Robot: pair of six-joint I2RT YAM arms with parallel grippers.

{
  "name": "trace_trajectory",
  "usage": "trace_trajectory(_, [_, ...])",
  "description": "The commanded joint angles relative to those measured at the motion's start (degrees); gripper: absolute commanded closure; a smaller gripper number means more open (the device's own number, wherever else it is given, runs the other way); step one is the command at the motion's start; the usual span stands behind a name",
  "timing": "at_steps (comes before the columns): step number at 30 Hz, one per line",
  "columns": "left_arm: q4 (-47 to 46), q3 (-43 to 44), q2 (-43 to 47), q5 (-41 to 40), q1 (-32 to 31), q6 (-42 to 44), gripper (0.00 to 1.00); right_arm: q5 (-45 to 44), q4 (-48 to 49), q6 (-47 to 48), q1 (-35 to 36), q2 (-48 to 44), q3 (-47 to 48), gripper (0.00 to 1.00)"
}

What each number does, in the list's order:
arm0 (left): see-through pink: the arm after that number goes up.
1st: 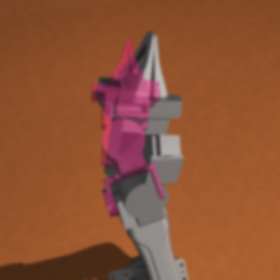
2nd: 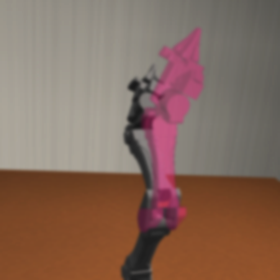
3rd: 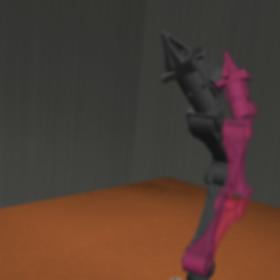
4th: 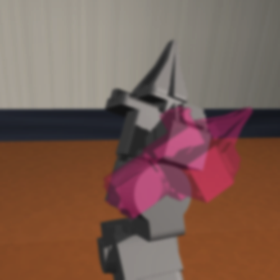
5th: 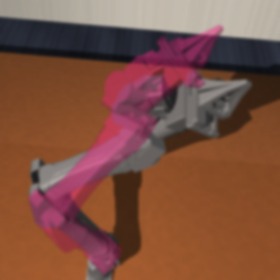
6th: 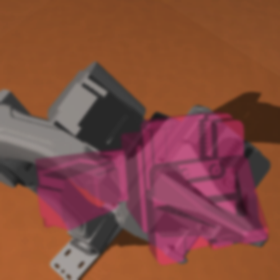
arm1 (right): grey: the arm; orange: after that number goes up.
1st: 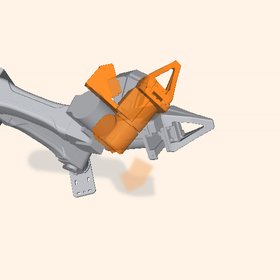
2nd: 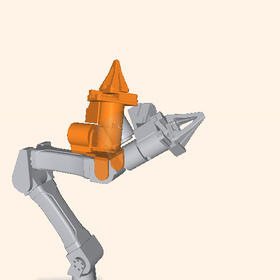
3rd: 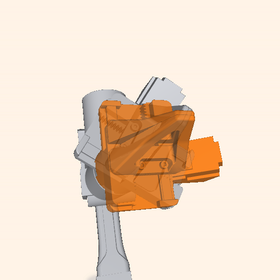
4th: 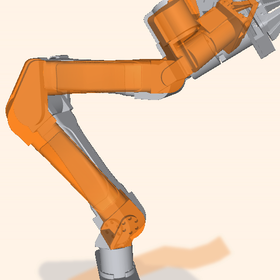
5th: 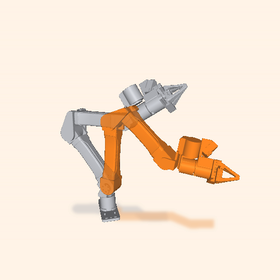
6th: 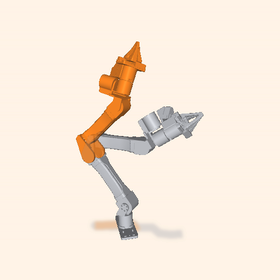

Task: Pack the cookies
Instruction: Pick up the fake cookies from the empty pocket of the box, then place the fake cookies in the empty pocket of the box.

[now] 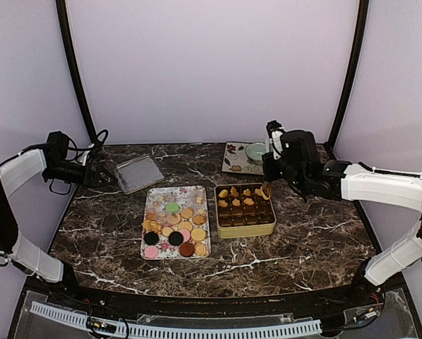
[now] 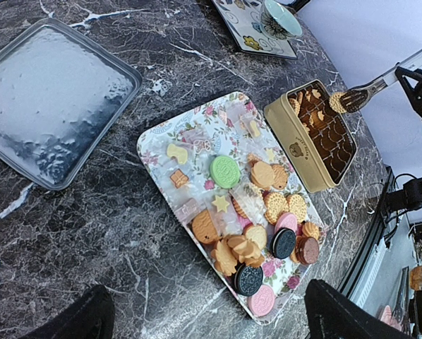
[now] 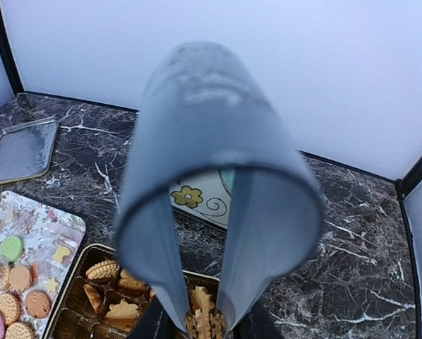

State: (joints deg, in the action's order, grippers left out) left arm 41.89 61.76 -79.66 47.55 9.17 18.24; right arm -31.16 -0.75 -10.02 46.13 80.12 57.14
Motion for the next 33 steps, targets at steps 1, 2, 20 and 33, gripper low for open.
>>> trace_trajectory(1, [1.01,0.03,1.92,0.73,0.30,0.58,0.04,10.23,4.14,8.44,-1.59,-1.89,0.18,1.00])
trace_trajectory(2, [1.02,0.06,1.96,0.65,0.28,0.65,0.04,12.90,3.77,9.84,-1.94,-1.77,0.50,1.00])
trace_trajectory(20, [1.13,-0.04,1.96,0.67,0.27,0.69,0.04,32.64,0.99,25.99,-8.17,-2.78,-0.74,1.00])
trace_trajectory(33, [1.04,0.08,2.06,0.57,0.30,0.56,0.04,35.02,-0.28,27.95,-8.40,1.31,2.58,1.00])
